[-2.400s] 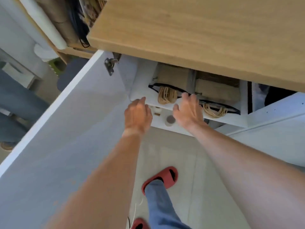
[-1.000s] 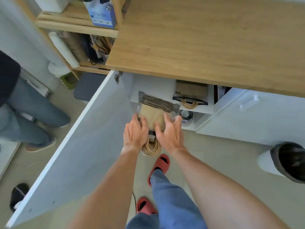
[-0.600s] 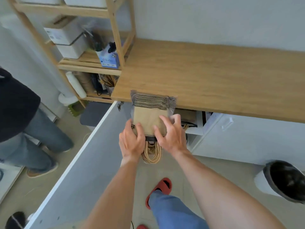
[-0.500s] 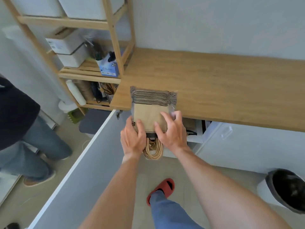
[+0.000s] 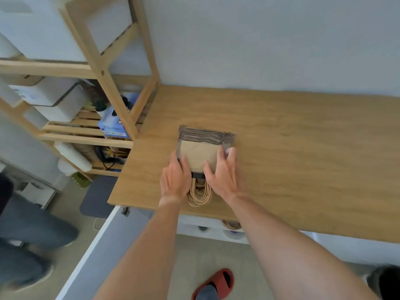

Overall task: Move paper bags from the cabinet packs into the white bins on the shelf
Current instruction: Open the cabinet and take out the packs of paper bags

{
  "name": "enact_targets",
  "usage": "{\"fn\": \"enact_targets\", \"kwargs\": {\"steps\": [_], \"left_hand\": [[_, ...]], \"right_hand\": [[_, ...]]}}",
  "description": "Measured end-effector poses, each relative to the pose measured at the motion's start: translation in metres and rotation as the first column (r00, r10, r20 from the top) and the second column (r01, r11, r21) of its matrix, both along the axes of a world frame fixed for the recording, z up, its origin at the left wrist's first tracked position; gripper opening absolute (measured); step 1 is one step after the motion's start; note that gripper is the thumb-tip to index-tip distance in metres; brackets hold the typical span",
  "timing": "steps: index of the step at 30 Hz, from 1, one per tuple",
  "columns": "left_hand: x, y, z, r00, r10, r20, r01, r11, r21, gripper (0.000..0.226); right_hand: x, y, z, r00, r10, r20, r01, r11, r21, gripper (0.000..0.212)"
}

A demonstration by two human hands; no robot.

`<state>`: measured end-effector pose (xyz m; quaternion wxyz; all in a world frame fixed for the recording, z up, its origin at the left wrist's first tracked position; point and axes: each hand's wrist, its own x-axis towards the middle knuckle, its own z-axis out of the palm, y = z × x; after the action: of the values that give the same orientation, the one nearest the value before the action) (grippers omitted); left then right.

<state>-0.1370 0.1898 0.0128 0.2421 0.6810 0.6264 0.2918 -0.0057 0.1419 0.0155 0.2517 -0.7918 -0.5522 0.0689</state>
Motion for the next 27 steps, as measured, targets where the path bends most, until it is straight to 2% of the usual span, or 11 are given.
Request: {"fn": "enact_targets", "kwargs": {"steps": [4,7,11,15,21,27], "left_hand": [[0.019,0.030,-0.017,0.998,0.037,-0.051,-0.039,0.998,-0.045,0.044],[0.027,0.044,-0.031,0.990,0.055,-0.130,-0.062,0.997,-0.047,0.044],[0.033,0.052,-0.045,0.963,0.103,-0.248,-0.120,0.991,-0.057,0.054],[0.033,0.048,-0.048,0.951,0.111,-0.288,-0.153,0.980,-0.125,0.061],[0.013,0.015,-0.037,0.949,0.087,-0.304,-0.138,0.979,-0.149,0.071],[-0.016,-0.054,-0.035,0.952,0.039,-0.304,-0.087,0.985,-0.146,0.067]], "right_hand": [[0.018,0.028,-0.010,0.997,0.028,0.067,-0.023,0.997,-0.072,0.067],[0.023,0.042,-0.020,0.998,0.035,0.051,-0.029,0.994,-0.108,0.072],[0.031,0.043,-0.036,0.996,-0.011,0.083,0.020,0.993,-0.115,0.074],[0.032,0.027,-0.048,0.989,-0.090,0.120,0.109,0.981,-0.158,0.078],[0.015,-0.017,-0.051,0.987,-0.153,0.052,0.159,0.974,-0.162,0.089],[-0.009,-0.084,-0.047,0.979,-0.195,0.053,0.199,0.974,-0.108,0.077]]}}
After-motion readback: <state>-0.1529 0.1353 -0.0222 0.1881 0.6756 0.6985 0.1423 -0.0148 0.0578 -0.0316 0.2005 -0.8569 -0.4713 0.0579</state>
